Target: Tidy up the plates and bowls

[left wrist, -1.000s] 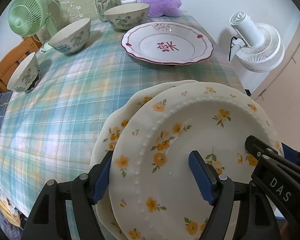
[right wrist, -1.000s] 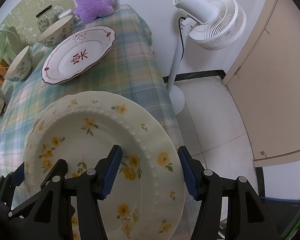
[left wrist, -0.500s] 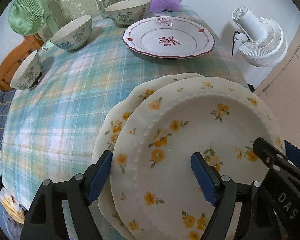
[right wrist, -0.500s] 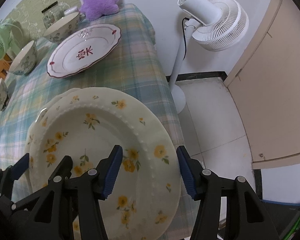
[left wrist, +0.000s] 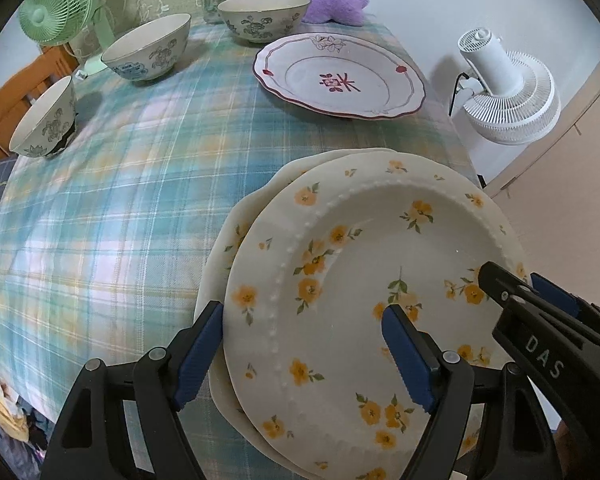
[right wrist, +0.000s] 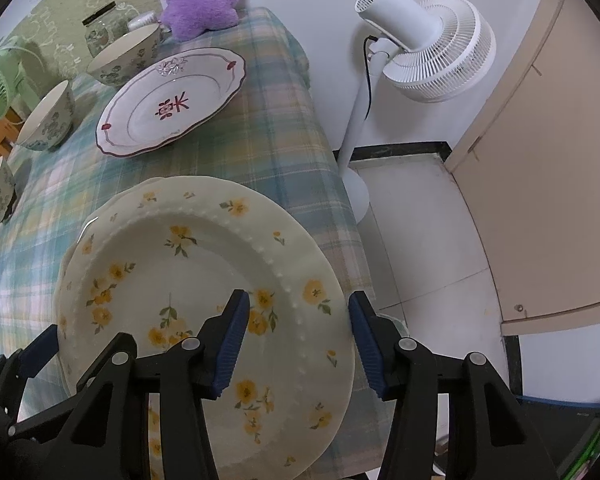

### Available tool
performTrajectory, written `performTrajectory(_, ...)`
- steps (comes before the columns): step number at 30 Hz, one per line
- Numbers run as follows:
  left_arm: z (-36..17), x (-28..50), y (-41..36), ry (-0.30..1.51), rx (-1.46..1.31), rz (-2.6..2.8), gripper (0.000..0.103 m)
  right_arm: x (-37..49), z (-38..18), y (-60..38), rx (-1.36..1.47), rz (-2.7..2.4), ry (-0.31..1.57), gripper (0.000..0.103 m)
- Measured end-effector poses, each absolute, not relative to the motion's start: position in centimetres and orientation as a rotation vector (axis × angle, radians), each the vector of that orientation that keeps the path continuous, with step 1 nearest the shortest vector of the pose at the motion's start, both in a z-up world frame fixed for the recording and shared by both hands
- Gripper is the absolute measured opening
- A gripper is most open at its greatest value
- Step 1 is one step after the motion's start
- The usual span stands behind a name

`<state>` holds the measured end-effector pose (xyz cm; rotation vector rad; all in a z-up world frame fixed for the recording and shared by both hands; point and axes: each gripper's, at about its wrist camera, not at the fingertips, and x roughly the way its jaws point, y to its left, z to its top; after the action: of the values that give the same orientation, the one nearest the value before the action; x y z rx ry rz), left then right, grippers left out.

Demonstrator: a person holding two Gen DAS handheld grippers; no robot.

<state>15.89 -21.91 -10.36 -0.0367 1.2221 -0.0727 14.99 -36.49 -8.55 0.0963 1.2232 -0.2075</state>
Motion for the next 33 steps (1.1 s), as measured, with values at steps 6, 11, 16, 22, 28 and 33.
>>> performTrajectory(6,-10.0,16.0,-21.7,1.230,-0.032,-0.065,0.081,15.4,-8.7,-36.3,0.098,-0.213,1.228,0.055)
performTrajectory(11,-9.8,16.0,-21.5,1.220,0.010,-0.002,0.082,15.7,-8.9,-35.5,0.081,-0.185,1.219,0.055)
performTrajectory(16,-9.9,15.7,-21.3,1.216,-0.018,0.023,0.082,15.8,-8.9,-35.5,0.072,-0.166,1.209,0.055)
performTrajectory(22,-8.4,15.1,-20.8,1.193,-0.065,0.035,0.082,15.9,-7.5,-35.1,0.064,-0.099,1.195,0.056)
performTrajectory(28,-5.9,14.8,-18.9,1.141,-0.058,-0.014,0.082,14.9,-4.5,-33.5,0.082,-0.084,1.133,0.068)
performTrajectory(33,-3.4,15.5,-17.1,1.093,-0.050,-0.065,0.082,14.7,-1.8,-31.7,0.102,-0.116,1.072,0.072)
